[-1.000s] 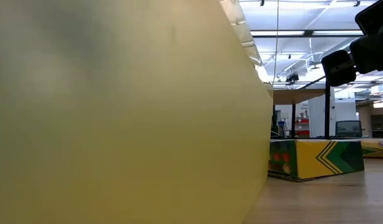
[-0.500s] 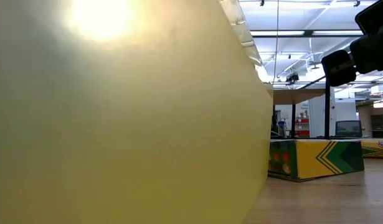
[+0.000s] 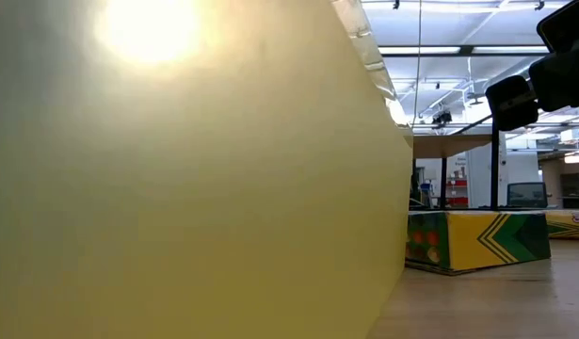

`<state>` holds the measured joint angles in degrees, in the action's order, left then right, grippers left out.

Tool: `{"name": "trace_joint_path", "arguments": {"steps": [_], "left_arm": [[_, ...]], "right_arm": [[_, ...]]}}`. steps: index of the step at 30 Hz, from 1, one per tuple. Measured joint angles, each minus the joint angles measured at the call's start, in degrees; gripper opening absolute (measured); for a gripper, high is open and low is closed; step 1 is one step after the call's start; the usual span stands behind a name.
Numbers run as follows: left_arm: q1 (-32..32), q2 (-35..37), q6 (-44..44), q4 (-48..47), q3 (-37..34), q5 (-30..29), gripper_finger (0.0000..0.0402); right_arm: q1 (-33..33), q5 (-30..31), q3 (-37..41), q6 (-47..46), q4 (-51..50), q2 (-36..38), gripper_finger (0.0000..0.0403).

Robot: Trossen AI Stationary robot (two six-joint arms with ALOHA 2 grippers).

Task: Pick & Place Office Desk Supplies
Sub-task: Put the orange rubberband into the blue bin

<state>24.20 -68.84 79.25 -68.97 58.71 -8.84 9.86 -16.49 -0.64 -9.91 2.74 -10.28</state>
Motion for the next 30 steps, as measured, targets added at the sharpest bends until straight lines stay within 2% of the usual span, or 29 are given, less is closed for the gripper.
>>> {"name": "trace_joint_path", "arguments": {"steps": [6, 12, 22, 30], "left_arm": [[5.61, -1.01, 11.26, -6.32, 3.44, 8.83, 0.0008], [13.00, -1.14, 26.88, -6.46, 2.87, 16.74, 0.0008], [27.21, -2.65, 51.70, 1.69, 2.80, 17.51, 0.0008], [32.21, -8.31, 59.18, 7.50, 2.78, 18.81, 0.0008]], "right_arm": [[-0.02, -0.01, 0.00, 0.00, 0.00, 0.00, 0.0008], [-0.02, -0.02, 0.02, 0.00, 0.00, 0.00, 0.0008], [0.00, 0.00, 0.00, 0.00, 0.00, 0.00, 0.0008], [-0.02, -0.02, 0.02, 0.00, 0.00, 0.00, 0.0008]]}}
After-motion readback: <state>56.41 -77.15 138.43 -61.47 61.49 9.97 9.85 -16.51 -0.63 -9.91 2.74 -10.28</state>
